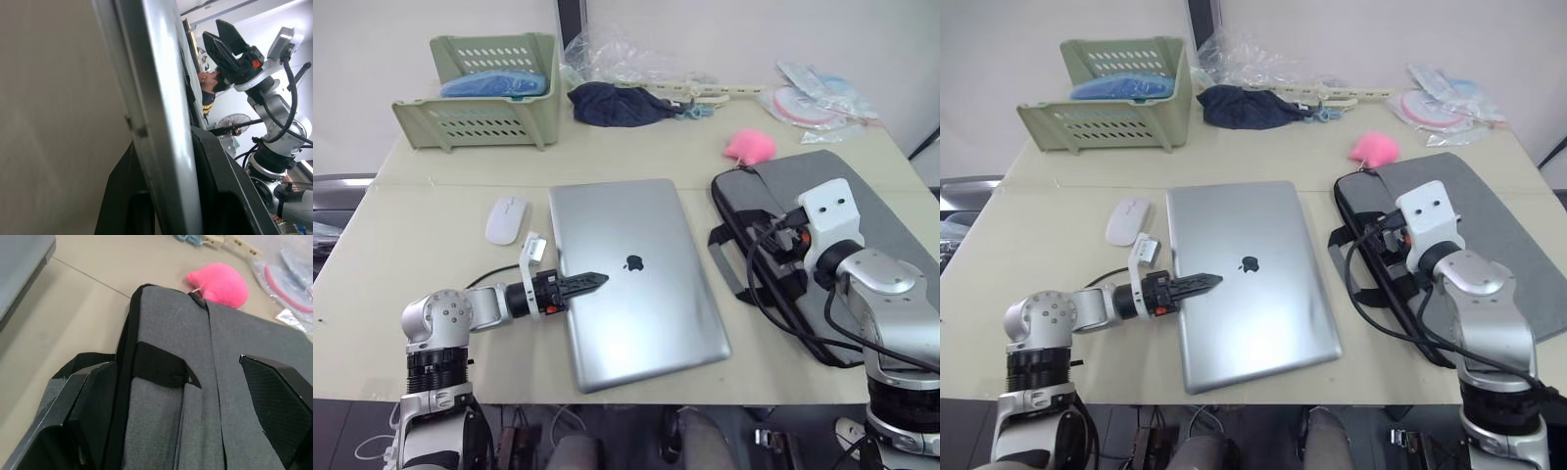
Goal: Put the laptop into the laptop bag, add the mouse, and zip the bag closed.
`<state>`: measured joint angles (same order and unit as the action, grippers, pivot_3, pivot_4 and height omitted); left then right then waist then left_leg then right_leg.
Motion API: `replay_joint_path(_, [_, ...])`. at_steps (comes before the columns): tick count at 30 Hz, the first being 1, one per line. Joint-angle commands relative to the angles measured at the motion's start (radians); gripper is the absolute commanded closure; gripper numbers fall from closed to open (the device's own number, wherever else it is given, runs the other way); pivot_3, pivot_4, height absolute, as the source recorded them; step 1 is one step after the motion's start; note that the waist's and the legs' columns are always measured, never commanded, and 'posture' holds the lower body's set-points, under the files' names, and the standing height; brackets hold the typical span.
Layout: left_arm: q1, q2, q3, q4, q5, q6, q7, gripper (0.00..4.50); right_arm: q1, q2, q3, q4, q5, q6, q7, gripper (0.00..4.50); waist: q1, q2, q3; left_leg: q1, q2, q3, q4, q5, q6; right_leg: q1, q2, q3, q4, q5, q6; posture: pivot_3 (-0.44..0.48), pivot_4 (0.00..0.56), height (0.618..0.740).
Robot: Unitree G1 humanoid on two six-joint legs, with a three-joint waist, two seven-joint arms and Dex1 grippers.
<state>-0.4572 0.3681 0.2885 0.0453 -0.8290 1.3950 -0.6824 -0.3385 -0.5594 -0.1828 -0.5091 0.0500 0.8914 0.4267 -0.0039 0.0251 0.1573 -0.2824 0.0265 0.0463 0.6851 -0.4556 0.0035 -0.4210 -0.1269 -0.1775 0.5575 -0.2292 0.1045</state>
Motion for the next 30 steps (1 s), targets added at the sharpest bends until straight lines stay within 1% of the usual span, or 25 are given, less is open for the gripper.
replay_joint_path(1, [0.005, 0.009, -0.043, -0.051, 0.028, -0.012, 0.057, 3.96, 0.026, 0.024, -0.007, -0.048, 0.008, -0.023, -0.034, 0.09, 0.002, 0.0, 0.0, 0.0, 0.0, 0.0, 0.001, 0.0, 0.0, 0.0, 0.0, 0.0, 0.0, 0.0, 0.0, 0.0, 0.15, 0.74])
replay_joint_path(8, [0.015, 0.007, -0.057, -0.059, 0.029, -0.048, 0.06, 3.96, 0.077, 0.053, 0.003, -0.053, 0.026, -0.037, -0.036, 0.09, 0.002, 0.0, 0.0, 0.001, 0.0, 0.0, 0.002, 0.0, 0.0, 0.0, 0.0, 0.0, 0.0, 0.0, 0.0, 0.0, 0.15, 0.74])
replay_joint_path(17, [0.015, 0.009, -0.055, -0.087, 0.006, -0.045, 0.07, 3.96, 0.162, 0.07, -0.014, 0.049, 0.043, -0.124, -0.032, 0.09, 0.002, 0.0, 0.0, 0.001, 0.0, 0.001, 0.002, 0.0, 0.0, 0.0, 0.0, 0.0, 0.0, 0.0, 0.0, 0.0, 0.15, 0.74])
replay_joint_path(23, [0.019, 0.014, -0.058, -0.089, 0.001, -0.053, 0.077, 3.96, 0.179, 0.064, -0.022, 0.105, 0.053, -0.171, -0.027, 0.09, 0.0, 0.0, 0.0, 0.001, 0.0, 0.002, 0.002, 0.0, 0.0, 0.0, 0.0, 0.001, 0.001, 0.0, 0.0, 0.0, 0.15, 0.74])
replay_joint_path(30, [0.017, 0.011, -0.065, -0.082, 0.002, -0.058, 0.085, 3.96, 0.143, 0.068, -0.044, 0.141, 0.088, -0.161, -0.038, 0.09, 0.0, 0.0, 0.0, 0.001, 0.0, 0.002, 0.005, 0.0, 0.0, 0.0, 0.0, 0.001, 0.001, 0.0, 0.0, 0.0, 0.15, 0.74])
